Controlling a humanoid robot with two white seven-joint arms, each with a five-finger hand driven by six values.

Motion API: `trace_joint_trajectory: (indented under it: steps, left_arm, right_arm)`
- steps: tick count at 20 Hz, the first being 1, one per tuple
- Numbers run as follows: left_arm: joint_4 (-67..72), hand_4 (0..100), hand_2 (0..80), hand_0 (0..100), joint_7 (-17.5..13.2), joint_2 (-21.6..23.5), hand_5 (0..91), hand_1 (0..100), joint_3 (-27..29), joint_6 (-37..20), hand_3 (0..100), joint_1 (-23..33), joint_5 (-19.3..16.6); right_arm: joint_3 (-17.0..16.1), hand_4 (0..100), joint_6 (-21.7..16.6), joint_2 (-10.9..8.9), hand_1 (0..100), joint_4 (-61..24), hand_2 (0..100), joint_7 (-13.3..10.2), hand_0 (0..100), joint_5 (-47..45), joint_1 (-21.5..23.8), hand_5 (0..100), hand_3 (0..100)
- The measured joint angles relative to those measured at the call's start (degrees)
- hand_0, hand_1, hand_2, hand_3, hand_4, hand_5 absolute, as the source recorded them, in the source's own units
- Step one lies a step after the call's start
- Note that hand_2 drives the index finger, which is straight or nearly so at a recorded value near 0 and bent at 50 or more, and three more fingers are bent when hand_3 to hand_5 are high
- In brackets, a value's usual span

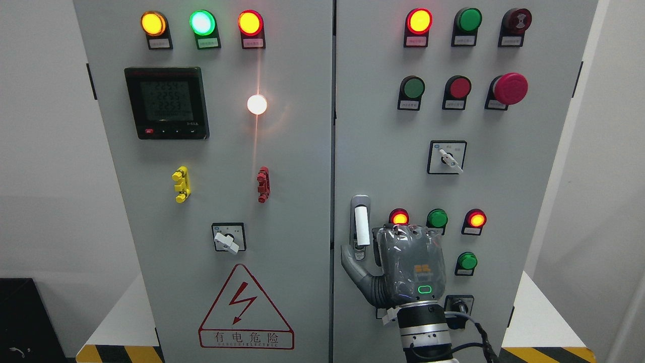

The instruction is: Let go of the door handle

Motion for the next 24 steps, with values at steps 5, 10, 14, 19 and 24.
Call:
trace_joint_trajectory:
  steps: [5, 10, 14, 19, 24]
  left_arm:
    - [0.0, 0, 0.0, 12, 0.0, 0.0, 0.0, 56, 0.0, 0.0, 0, 0.0, 0.0]
    - [0.0, 0, 0.0, 12, 0.0, 0.0, 0.0, 56, 0.0, 0.0, 0, 0.0, 0.0]
    - [0.0, 0, 0.0, 12, 0.0, 0.0, 0.0, 56, 0.0, 0.0, 0, 0.0, 0.0]
    - [0.0, 0, 0.0, 12, 0.0, 0.0, 0.0, 56, 0.0, 0.0, 0, 0.0, 0.0]
    - [0.0, 0, 0.0, 12, 0.0, 0.0, 0.0, 56, 0.0, 0.0, 0, 0.0, 0.0]
  right_arm:
    - [-0.22, 98, 0.0, 0.16, 27, 0.31, 98, -0.17, 35, 0.0, -0.26, 100, 100]
    - [-0.35, 98, 0.0, 0.27, 27, 0.52, 98, -0.35, 38, 0.0, -0.37, 100, 100]
    - [-0.44, 98, 0.0, 0.33, 27, 0.63, 98, -0.39, 40, -0.04, -0.41, 100, 100]
    - [-0.56, 98, 0.0, 0.38, 27, 0.71, 98, -0.47, 42, -0.1, -0.43, 100, 100]
    - [-0.66, 98, 0.06, 0.42, 27, 0.75, 98, -0.62, 43, -0.15, -0.43, 100, 100]
